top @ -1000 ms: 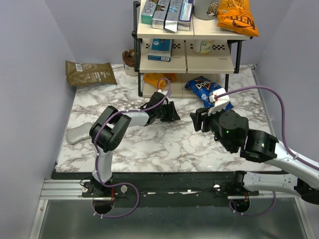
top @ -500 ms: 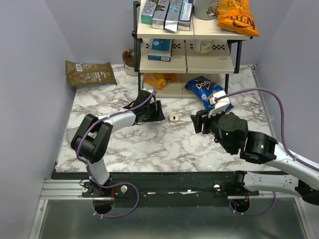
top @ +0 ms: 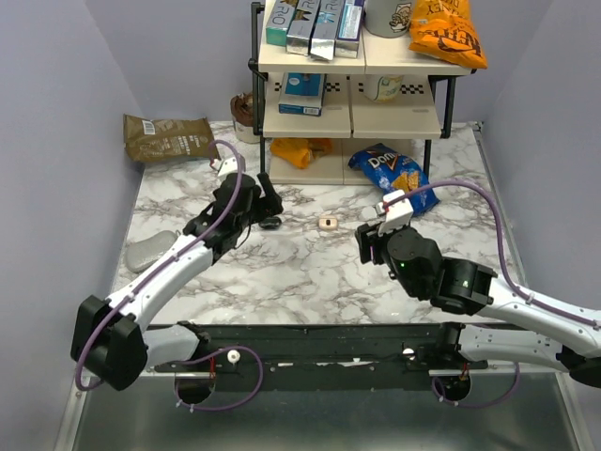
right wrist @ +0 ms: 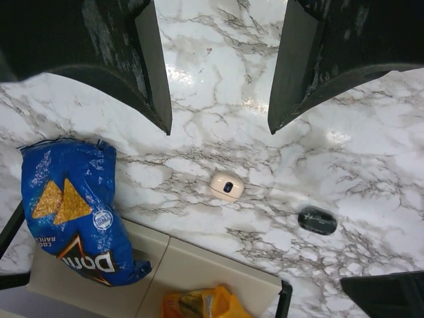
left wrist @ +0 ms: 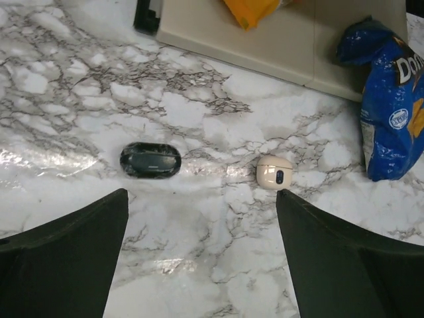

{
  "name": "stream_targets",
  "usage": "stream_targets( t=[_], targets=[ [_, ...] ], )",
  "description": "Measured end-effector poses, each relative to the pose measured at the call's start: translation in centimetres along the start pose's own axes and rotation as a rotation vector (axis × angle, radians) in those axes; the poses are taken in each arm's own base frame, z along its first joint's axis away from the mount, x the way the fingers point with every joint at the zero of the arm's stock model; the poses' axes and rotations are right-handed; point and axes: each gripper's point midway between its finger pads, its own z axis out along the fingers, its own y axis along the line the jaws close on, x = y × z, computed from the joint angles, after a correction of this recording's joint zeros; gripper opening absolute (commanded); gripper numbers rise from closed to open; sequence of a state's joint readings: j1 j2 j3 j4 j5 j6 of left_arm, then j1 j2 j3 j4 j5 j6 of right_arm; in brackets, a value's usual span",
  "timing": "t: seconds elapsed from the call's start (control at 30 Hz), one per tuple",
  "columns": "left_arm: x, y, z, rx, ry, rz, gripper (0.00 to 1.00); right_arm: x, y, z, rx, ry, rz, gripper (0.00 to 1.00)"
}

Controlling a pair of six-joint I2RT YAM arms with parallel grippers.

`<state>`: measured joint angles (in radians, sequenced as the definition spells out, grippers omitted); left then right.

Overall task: Insert the wireless bluetooth earbuds into the charging case
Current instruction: Reset both arms

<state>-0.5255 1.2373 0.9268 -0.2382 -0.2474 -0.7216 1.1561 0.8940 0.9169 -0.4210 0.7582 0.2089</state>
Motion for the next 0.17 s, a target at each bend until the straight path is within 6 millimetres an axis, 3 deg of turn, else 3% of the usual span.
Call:
stream_targets(
  t=[0.17],
  targets=[
    [0.0, 1.0, -2.3, 0.023, -0.041, -0.011, 0.99, -0.4, -0.1, 0.2, 0.015, -0.020, 0.016, 0.70]
  ],
)
